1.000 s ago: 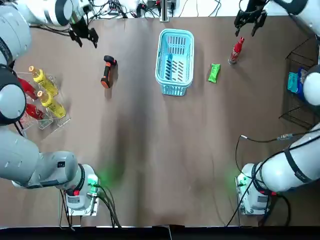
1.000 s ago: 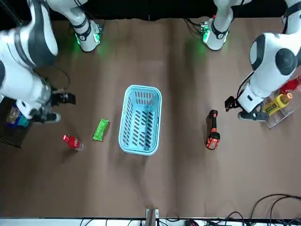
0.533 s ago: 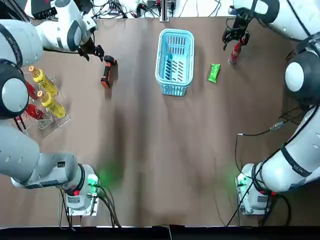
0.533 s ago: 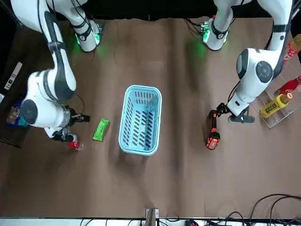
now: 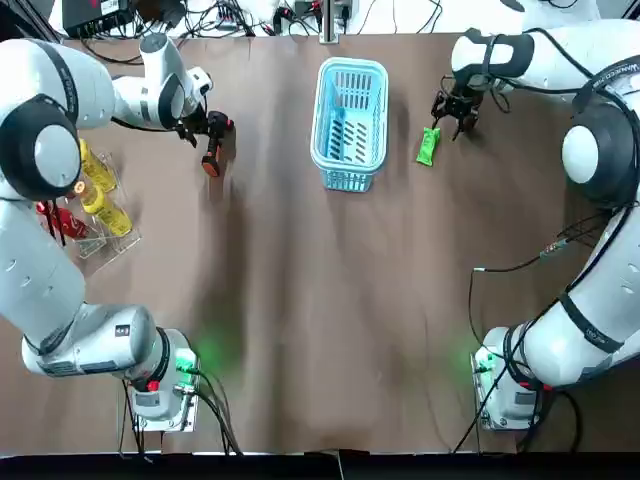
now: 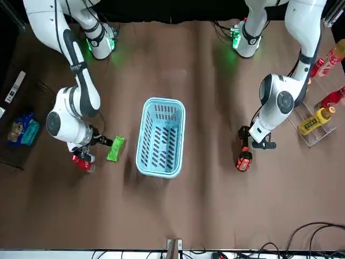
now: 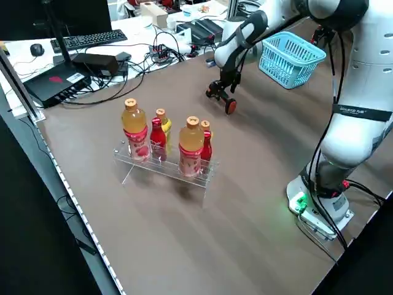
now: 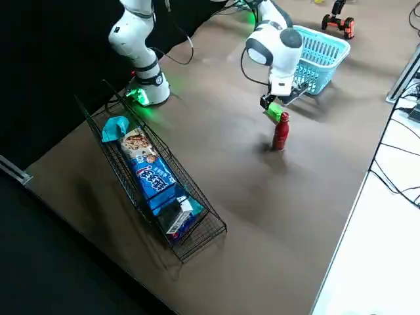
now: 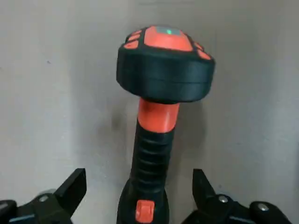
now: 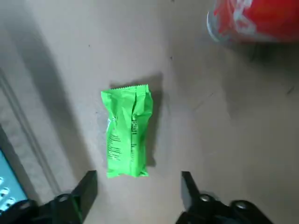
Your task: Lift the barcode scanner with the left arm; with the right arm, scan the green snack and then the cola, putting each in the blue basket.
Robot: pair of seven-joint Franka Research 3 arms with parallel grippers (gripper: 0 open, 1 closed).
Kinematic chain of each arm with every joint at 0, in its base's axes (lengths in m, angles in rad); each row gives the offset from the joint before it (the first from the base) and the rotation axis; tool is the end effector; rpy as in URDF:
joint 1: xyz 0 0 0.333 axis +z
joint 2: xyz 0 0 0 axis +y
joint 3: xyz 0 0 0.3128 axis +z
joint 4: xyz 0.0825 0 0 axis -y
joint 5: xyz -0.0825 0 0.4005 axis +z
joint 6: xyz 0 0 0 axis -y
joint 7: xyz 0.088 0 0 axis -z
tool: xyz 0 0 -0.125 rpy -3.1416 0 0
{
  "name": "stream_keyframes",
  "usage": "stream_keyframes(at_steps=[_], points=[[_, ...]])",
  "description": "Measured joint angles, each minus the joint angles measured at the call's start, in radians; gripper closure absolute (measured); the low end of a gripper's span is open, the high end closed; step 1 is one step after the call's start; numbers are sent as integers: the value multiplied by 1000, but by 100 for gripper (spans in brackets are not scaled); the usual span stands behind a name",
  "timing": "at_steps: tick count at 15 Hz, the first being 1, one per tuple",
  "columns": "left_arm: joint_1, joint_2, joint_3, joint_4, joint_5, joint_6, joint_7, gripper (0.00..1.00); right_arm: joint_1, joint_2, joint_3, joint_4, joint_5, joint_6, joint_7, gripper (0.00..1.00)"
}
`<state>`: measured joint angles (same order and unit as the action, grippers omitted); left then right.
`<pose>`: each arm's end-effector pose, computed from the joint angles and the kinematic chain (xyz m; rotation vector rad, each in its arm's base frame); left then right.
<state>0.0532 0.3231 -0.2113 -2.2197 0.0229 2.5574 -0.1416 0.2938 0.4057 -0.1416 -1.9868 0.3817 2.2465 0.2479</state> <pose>0.5547 -0.0915 0.1995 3.0849 -0.0372 0.0215 0.5943 0.1076 0.2178 -2.8933 0.5099 0.2598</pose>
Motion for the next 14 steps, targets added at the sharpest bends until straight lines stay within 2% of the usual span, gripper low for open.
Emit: stream_keyframes(at_steps=[2,4,5,6,9,11,13,14], points=[[0,24,1,4,0,14,-1,0,0,3,0,-10,38,17,1,24],[0,37,1,11,0,15,-1,0,1,8,0,-13,61,39,3,36],[-1,43,1,18,0,15,-1,0,3,13,0,-13,66,44,3,36],[-2,51,1,26,0,15,-1,0,6,21,0,-13,68,48,3,41],[-5,77,0,40,24,15,-1,0,15,54,0,-13,70,71,4,46],[-6,97,0,53,35,15,-1,0,22,74,0,-10,70,75,5,53],[-10,108,0,63,35,15,-1,0,26,84,1,-10,70,75,6,56],[-13,112,0,67,36,15,-1,0,28,86,1,-9,71,75,8,65]])
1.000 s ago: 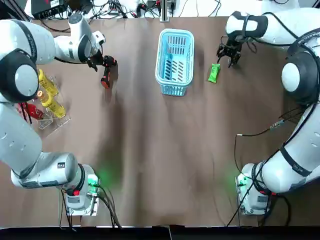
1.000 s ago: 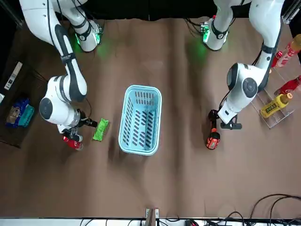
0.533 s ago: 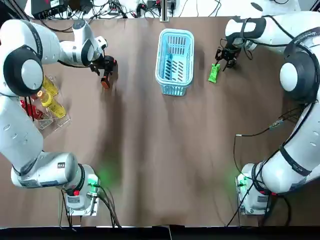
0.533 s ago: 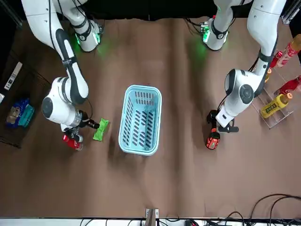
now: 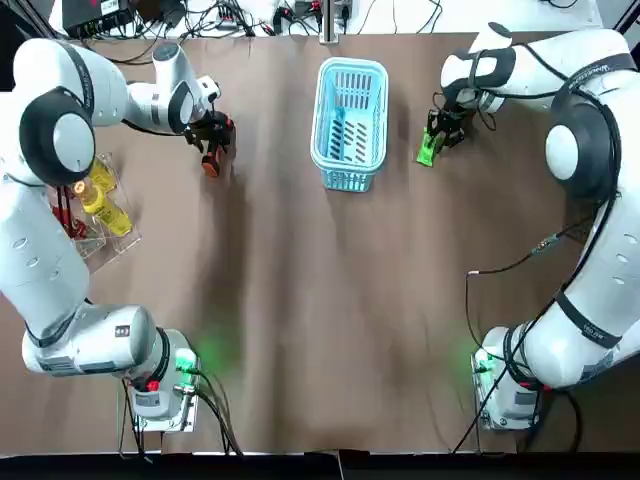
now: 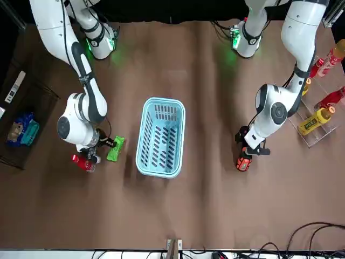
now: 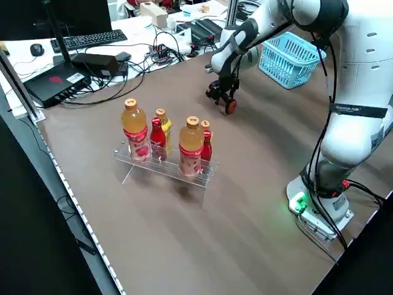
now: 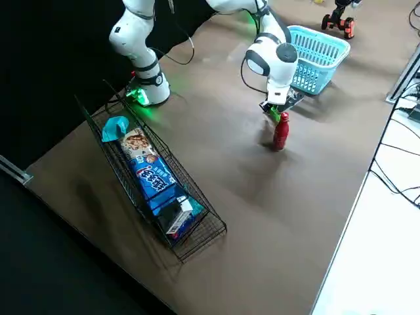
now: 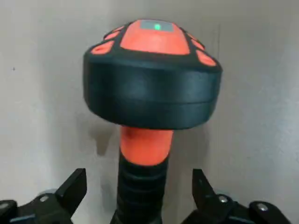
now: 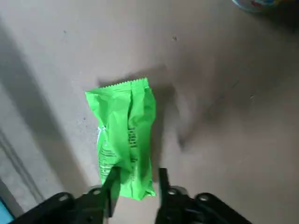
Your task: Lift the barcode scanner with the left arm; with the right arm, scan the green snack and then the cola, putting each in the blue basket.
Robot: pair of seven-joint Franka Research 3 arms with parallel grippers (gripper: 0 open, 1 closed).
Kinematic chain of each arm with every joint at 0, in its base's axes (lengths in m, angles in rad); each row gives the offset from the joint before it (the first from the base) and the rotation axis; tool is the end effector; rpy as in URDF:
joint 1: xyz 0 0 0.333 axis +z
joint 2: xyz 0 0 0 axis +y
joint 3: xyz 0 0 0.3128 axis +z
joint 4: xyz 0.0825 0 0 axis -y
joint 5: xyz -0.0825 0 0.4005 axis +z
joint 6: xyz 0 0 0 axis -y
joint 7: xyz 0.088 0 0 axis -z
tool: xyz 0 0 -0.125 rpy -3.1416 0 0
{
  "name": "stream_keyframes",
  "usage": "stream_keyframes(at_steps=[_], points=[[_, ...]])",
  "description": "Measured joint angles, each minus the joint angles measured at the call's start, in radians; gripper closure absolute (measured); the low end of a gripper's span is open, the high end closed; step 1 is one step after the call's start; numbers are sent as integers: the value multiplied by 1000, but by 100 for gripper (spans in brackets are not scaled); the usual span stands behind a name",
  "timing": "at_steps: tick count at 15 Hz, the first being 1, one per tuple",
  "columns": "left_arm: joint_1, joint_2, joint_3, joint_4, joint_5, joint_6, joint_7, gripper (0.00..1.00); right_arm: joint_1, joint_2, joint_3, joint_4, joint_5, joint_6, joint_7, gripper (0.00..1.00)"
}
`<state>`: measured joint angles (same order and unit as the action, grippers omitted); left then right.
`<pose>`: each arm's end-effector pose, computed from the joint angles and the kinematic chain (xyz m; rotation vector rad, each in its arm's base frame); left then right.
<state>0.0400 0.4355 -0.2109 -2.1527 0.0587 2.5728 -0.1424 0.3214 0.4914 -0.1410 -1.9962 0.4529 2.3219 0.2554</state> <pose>0.5660 -0.1021 0.1637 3.0845 -0.0913 -0.0200 0.5867 0.1199 0.1682 -2.8695 0.5824 0.2894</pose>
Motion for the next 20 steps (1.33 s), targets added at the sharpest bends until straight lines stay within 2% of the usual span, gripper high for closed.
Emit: stream_keyframes(at_steps=[4,5,7,8,10,11,14,16,18,20], points=[[-9,10,0,6,24,0,-1,3,2,5,0,5,1,0,1,69],[-9,12,1,6,49,0,-2,10,3,7,0,7,1,0,2,74],[-8,12,4,7,92,-1,-7,14,8,8,1,9,2,0,2,79],[-8,12,6,7,99,-5,-7,23,12,8,1,9,2,0,2,86],[-7,12,6,11,102,-18,-9,42,18,8,0,9,2,0,2,90],[-7,12,6,18,102,-32,-10,52,19,8,0,9,2,0,2,96],[-9,13,6,47,106,-86,-41,78,21,8,0,12,1,-1,1,96],[-18,13,5,81,107,-148,-58,80,23,9,0,28,1,-1,-1,98],[-30,13,2,128,108,-230,-61,93,26,8,0,67,1,-9,-2,98],[-35,13,-2,174,108,-286,-63,94,27,-18,-3,153,-1,-91,-11,98]])
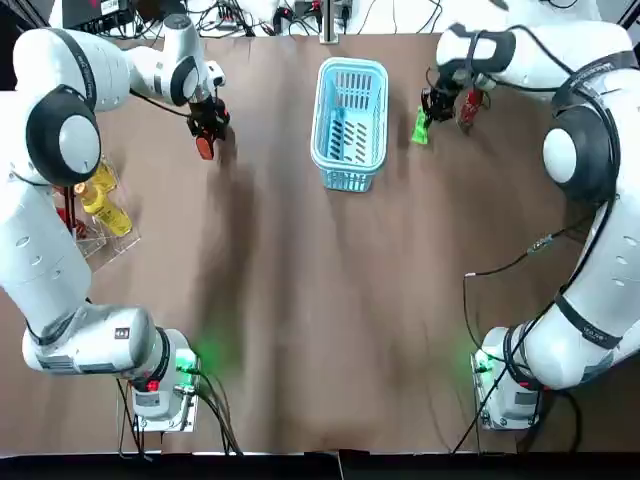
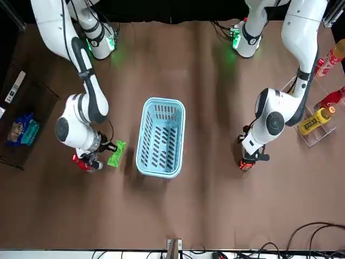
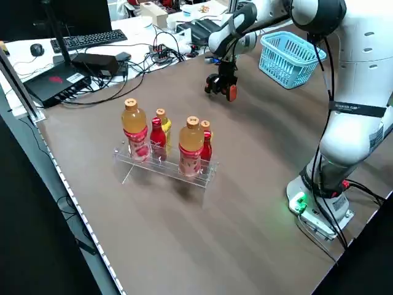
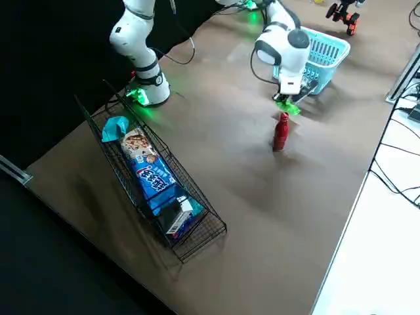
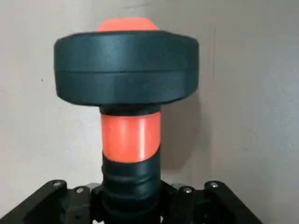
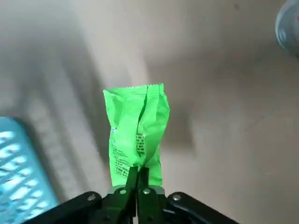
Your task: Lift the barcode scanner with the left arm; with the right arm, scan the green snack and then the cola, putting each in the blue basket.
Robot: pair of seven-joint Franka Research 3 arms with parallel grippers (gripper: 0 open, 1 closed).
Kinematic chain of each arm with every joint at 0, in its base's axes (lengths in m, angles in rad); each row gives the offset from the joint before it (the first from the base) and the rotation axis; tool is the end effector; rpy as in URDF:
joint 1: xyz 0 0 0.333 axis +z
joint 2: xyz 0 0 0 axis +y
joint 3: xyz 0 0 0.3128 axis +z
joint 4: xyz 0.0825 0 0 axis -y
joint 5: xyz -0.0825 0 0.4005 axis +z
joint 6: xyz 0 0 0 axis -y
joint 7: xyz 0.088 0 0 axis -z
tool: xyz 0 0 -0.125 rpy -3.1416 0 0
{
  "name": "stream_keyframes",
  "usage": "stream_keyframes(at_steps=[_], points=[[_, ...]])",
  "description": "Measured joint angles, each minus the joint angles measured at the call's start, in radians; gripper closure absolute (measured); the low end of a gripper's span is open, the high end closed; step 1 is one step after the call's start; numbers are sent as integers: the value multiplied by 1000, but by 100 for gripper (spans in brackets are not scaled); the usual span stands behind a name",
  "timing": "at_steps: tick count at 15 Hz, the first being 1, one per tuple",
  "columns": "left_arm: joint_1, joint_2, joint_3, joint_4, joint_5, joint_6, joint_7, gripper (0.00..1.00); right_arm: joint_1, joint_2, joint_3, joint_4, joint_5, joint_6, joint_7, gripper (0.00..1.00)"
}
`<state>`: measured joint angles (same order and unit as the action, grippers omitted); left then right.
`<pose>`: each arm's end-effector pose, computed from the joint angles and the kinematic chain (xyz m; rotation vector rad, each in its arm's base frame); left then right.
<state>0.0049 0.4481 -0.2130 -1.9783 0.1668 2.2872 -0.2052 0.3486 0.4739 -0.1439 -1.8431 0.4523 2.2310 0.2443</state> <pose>0.5944 -0.1190 0.2006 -3.0813 0.1633 0.1803 0.6281 0.1542 0.2352 -2.8426 0.4584 0.1927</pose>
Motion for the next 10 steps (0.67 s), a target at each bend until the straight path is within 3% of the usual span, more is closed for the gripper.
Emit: stream_keyframes(at_steps=[5,10], points=[[2,-19,-13,22,0,-4,-34,94,-24,-91,-22,122,-1,-185,-73,98],[9,-134,-117,69,-22,-76,-154,94,-53,-149,-19,189,1,-275,-189,98]])
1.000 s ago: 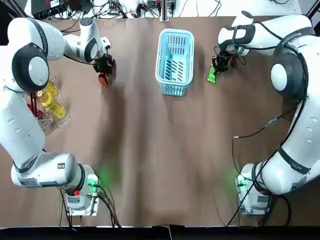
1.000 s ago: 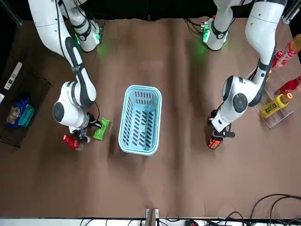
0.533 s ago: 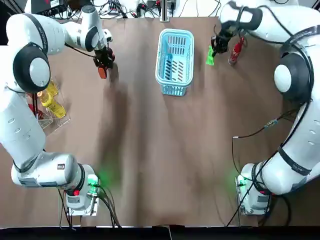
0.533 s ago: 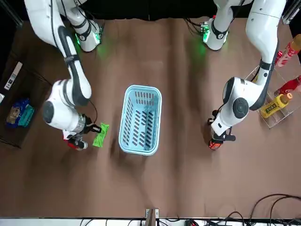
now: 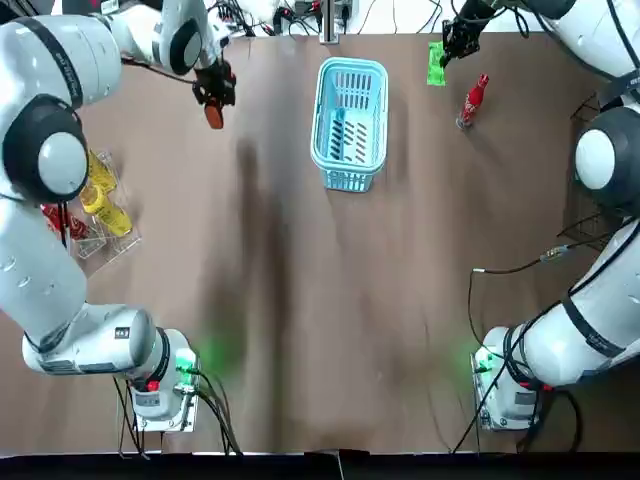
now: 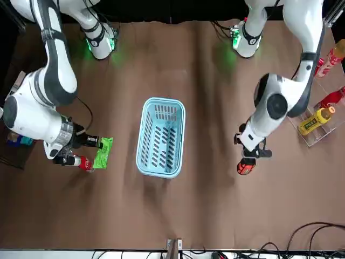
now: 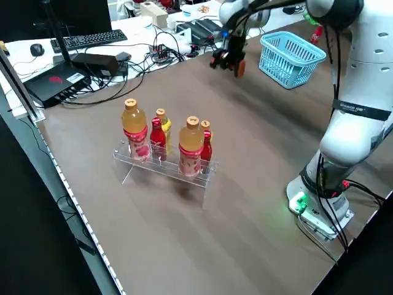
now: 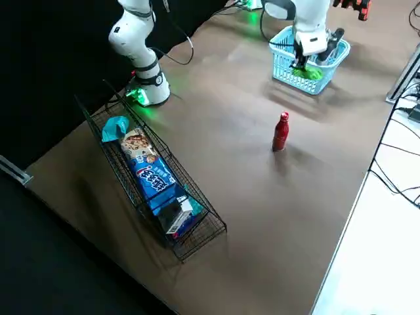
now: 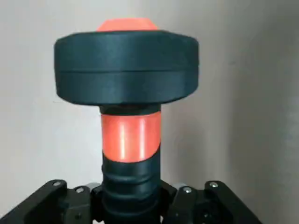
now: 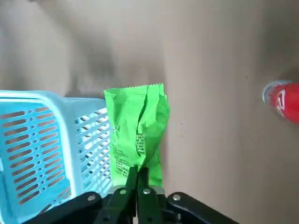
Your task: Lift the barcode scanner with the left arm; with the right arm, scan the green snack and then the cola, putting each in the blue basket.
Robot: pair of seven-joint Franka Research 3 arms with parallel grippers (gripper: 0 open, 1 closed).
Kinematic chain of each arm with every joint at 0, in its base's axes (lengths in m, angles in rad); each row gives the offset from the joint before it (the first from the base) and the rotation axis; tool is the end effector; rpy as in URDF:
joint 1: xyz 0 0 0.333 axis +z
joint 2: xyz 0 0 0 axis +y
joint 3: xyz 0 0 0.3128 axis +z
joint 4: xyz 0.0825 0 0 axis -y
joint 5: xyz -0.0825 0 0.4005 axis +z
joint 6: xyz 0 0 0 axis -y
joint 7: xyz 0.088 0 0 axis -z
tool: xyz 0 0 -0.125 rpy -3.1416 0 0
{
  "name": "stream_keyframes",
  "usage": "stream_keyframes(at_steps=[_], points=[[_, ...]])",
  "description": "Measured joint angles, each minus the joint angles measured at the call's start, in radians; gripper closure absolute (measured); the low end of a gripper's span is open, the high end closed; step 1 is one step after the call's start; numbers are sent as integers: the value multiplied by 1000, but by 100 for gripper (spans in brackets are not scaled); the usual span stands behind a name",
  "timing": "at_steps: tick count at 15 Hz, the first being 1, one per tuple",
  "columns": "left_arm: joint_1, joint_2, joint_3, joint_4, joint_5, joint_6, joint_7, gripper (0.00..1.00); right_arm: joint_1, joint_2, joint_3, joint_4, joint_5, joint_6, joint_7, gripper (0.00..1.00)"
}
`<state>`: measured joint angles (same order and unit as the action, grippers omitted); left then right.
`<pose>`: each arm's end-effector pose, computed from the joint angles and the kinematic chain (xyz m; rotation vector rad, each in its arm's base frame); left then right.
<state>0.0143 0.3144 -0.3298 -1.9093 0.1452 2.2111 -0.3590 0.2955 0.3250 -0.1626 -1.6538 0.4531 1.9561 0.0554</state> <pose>0.6037 -0.1821 0.3109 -3.1283 0.0432 -0.0196 0.6544 0.1333 0.4013 -2.7748 0.1256 0.0698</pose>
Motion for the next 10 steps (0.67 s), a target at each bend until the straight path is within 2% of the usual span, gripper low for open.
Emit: stream_keyframes(at_steps=[3,7,10], points=[[-1,-64,-77,49,-153,-56,-86,94,12,-17,28,17,7,-2,-5,98],[-17,-83,-150,223,-305,-191,-250,94,24,-31,92,44,26,-2,69,98],[-18,-83,-178,280,-509,-213,-303,94,26,-33,146,63,64,-1,148,98]])
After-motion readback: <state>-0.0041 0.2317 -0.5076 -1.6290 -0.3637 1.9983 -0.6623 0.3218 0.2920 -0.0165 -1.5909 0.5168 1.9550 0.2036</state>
